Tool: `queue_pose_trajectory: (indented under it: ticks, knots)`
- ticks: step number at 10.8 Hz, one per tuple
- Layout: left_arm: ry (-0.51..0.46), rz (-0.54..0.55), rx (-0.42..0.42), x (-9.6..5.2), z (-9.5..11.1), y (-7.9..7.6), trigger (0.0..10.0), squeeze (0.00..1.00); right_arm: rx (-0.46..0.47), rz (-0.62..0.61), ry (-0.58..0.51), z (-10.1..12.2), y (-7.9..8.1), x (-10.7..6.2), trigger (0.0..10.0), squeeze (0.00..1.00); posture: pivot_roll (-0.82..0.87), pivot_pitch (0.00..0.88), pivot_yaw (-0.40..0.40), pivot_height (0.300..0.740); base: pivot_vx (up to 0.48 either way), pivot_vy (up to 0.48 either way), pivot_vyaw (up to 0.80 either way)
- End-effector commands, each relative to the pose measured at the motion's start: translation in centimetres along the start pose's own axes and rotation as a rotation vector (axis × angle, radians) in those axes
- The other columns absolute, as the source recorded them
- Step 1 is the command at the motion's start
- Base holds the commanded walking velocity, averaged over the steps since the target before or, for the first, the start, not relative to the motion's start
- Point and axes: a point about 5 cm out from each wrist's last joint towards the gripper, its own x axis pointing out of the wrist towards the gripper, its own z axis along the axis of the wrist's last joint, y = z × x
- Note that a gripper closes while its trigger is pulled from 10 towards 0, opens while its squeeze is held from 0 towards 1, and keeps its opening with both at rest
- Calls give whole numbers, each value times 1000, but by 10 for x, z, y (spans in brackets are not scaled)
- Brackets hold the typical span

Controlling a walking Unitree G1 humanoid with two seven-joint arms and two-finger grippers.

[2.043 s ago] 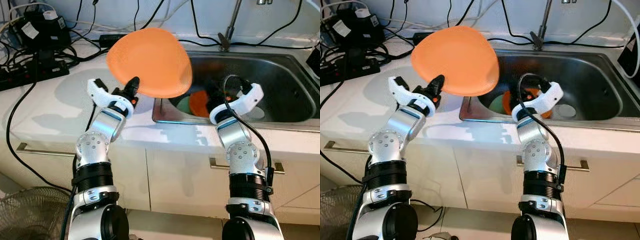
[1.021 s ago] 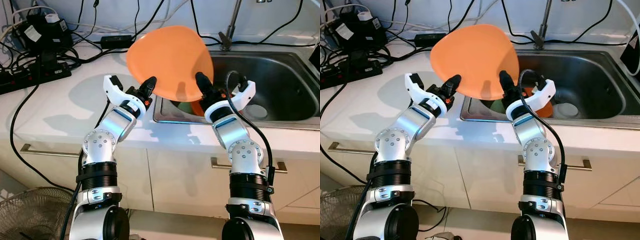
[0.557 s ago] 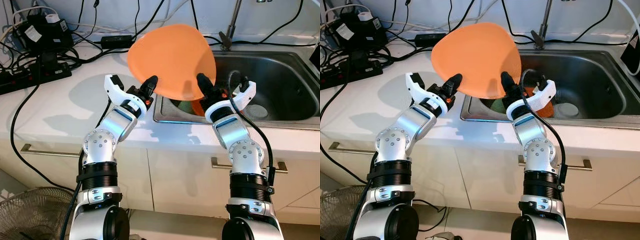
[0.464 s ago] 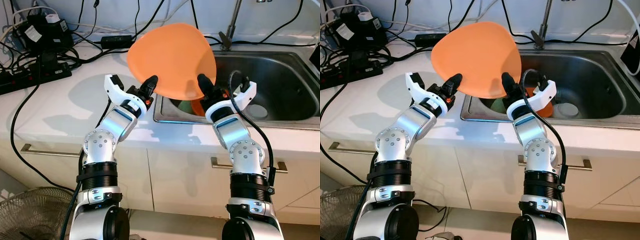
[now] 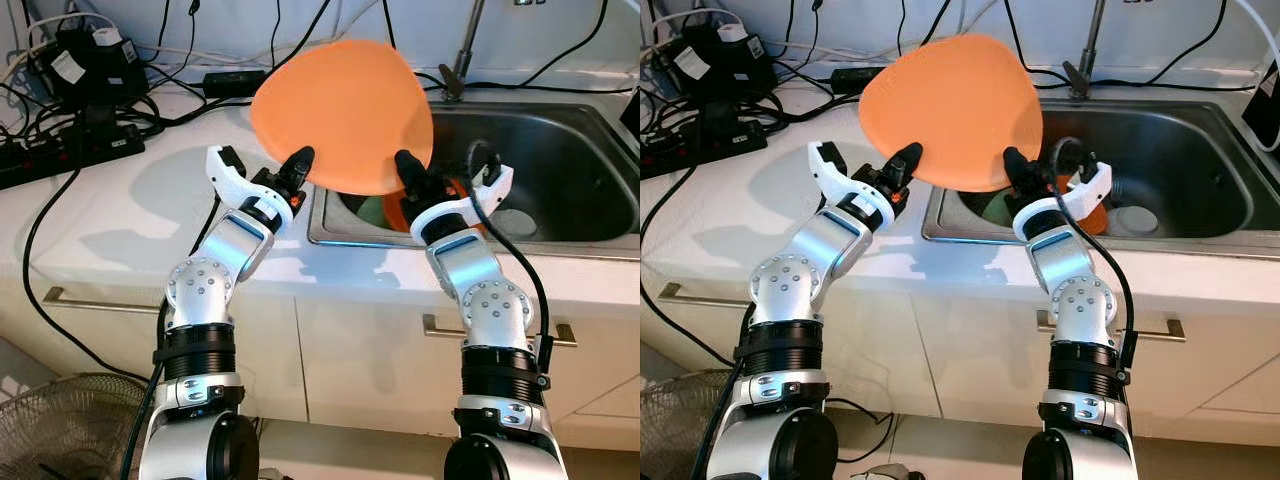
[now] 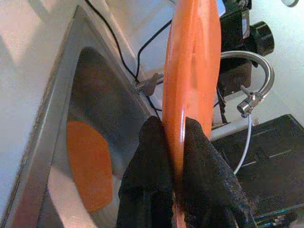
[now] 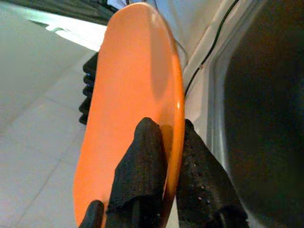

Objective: Kitchen organization

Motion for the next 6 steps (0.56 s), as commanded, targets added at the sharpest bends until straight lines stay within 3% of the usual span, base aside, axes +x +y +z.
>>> queue_pose_trajectory:
  ticks: [1,2,6]
  knots:
    - [28,-30,31,4,-13,-10,10000,0,41,55,38,-18,15,3,0,0,120,0,67,740,0,0,0]
    - [39,-27,64,4,-15,-9,10000,1000,49,54,37,-18,15,3,0,0,122,0,66,740,0,0,0]
    - [85,-43,111,0,-21,-10,10000,1000,99,40,7,-14,14,5,0,0,127,0,69,740,0,0,0]
